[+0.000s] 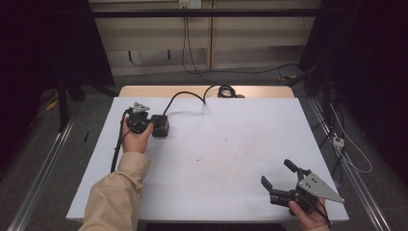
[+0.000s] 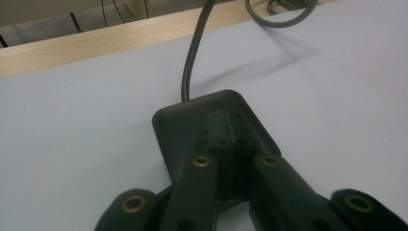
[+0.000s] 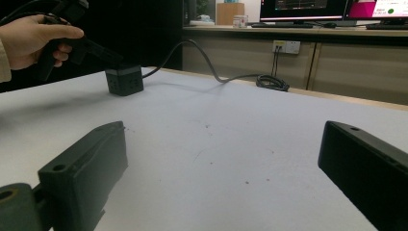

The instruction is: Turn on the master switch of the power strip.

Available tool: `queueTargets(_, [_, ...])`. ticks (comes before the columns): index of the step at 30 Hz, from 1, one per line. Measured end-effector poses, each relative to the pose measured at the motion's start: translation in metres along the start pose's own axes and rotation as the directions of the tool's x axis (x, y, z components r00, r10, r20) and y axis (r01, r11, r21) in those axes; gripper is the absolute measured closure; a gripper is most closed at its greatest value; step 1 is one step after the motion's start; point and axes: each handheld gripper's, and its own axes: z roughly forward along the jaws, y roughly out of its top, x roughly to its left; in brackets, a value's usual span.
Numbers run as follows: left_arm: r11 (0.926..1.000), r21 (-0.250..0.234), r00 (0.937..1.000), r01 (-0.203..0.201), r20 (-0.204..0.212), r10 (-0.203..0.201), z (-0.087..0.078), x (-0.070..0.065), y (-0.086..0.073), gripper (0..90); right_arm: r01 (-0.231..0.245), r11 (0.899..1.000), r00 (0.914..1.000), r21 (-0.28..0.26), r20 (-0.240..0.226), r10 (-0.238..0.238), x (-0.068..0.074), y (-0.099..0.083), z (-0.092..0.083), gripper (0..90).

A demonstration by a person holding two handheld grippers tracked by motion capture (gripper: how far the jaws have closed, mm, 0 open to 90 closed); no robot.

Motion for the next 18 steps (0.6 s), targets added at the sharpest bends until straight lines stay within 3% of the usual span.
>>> queueTargets(4, [0.9997, 0.0, 0.9996, 0.026, 0.013, -0.026, -0.0003, 0.0023, -0.0004, 90.0, -0.002, 1.0, 1.0, -0.001, 0.0, 0.002, -0.0003, 0.0, -0.0002, 2.7])
queueTargets(18, [0.9998, -0.002, 0.9998, 0.021, -0.003, -0.021, 0.0002, -0.0003, -0.0006, 90.0, -0.001, 1.0, 1.0, 0.0, 0.001, 0.001, 0.0001, -0.0001, -0.0001, 2.7])
